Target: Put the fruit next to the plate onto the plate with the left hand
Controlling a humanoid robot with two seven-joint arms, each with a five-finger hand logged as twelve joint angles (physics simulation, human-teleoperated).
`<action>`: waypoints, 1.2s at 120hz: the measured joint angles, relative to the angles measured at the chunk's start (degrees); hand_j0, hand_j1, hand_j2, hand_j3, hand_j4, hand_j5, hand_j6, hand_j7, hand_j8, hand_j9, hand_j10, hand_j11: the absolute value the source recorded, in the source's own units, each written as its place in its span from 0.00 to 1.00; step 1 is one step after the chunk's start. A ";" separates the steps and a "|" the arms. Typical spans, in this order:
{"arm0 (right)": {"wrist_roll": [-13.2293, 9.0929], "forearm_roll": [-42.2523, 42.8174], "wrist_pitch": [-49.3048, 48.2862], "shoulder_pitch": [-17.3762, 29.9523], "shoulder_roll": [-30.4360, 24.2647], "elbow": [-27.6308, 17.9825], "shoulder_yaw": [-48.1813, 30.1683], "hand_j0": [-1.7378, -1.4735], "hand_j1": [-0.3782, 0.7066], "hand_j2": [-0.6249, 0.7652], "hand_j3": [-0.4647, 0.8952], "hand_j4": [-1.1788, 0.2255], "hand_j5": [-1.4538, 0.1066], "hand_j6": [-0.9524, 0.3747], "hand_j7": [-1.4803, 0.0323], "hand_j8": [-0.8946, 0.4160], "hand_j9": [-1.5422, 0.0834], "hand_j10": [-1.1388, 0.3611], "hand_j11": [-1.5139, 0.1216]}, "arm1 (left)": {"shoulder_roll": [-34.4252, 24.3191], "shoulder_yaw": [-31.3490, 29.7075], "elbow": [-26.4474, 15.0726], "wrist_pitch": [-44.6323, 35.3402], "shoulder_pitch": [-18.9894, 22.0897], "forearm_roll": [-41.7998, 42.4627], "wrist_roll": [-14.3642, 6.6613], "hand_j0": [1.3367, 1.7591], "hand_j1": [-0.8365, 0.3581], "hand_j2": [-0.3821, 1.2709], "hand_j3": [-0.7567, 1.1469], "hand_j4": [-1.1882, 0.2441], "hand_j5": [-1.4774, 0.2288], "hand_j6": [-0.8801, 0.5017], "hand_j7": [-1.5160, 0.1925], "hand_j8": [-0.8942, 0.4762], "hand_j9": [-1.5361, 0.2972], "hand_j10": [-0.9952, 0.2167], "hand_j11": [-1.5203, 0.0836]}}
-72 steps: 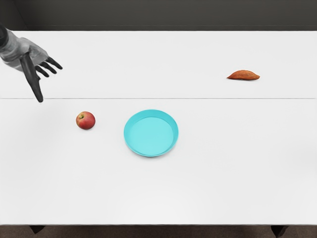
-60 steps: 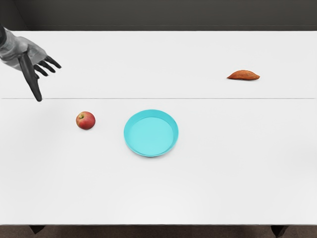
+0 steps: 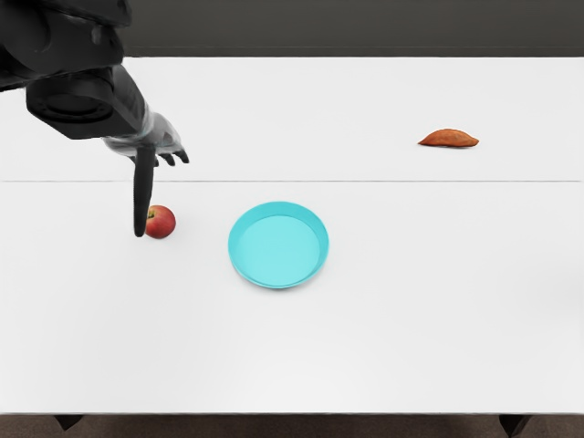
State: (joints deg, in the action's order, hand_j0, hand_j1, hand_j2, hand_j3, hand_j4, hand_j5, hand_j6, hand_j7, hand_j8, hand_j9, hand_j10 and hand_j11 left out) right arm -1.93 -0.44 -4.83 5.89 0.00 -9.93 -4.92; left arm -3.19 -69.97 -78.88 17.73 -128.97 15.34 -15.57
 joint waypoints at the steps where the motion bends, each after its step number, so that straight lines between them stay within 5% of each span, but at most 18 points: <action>1: 0.00 0.00 0.00 0.00 0.00 0.00 0.00 0.30 0.04 0.45 0.34 0.83 0.92 0.71 0.97 0.67 0.94 0.75 0.91 | 0.97 -0.53 -1.05 -1.50 -0.02 0.50 1.12 0.76 0.99 0.23 0.40 0.82 0.86 0.63 0.88 0.65 0.83 0.81 0.94; 12: 0.00 0.00 0.00 0.00 0.00 0.00 0.00 0.30 0.04 0.45 0.34 0.83 0.92 0.71 0.97 0.67 0.94 0.75 0.91 | 3.19 -3.87 -8.82 -18.00 1.37 6.20 9.10 0.76 0.99 0.23 0.40 0.82 0.86 0.63 0.88 0.65 0.83 0.82 0.94; 28: 0.00 0.00 0.00 0.00 0.00 0.00 0.01 0.30 0.04 0.45 0.34 0.83 0.92 0.71 0.97 0.67 0.94 0.75 0.91 | 3.19 -4.09 -12.86 -37.69 5.17 10.35 12.97 0.76 0.99 0.23 0.40 0.83 0.86 0.63 0.88 0.65 0.83 0.82 0.94; 59: 0.00 0.00 0.00 0.00 0.00 0.00 0.01 0.30 0.04 0.45 0.34 0.83 0.92 0.71 0.97 0.67 0.94 0.75 0.91 | 3.19 -2.15 -14.43 -43.82 11.82 11.52 14.07 0.76 0.99 0.23 0.40 0.83 0.86 0.63 0.88 0.65 0.83 0.82 0.94; 144: 0.00 0.00 0.00 0.00 0.00 0.00 0.00 0.30 0.04 0.45 0.34 0.83 0.92 0.71 0.97 0.67 0.94 0.75 0.91 | 3.19 -1.10 -12.82 -52.67 19.28 10.55 14.48 0.76 0.83 0.25 0.40 0.72 0.74 0.52 0.76 0.53 0.72 0.69 0.82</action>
State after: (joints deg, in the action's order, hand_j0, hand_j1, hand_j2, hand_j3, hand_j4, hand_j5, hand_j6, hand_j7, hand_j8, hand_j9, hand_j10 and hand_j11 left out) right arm -1.93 -0.44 -4.83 5.89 0.00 -9.93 -4.91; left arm 0.00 -71.08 -91.69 -34.94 -109.69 25.88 -1.08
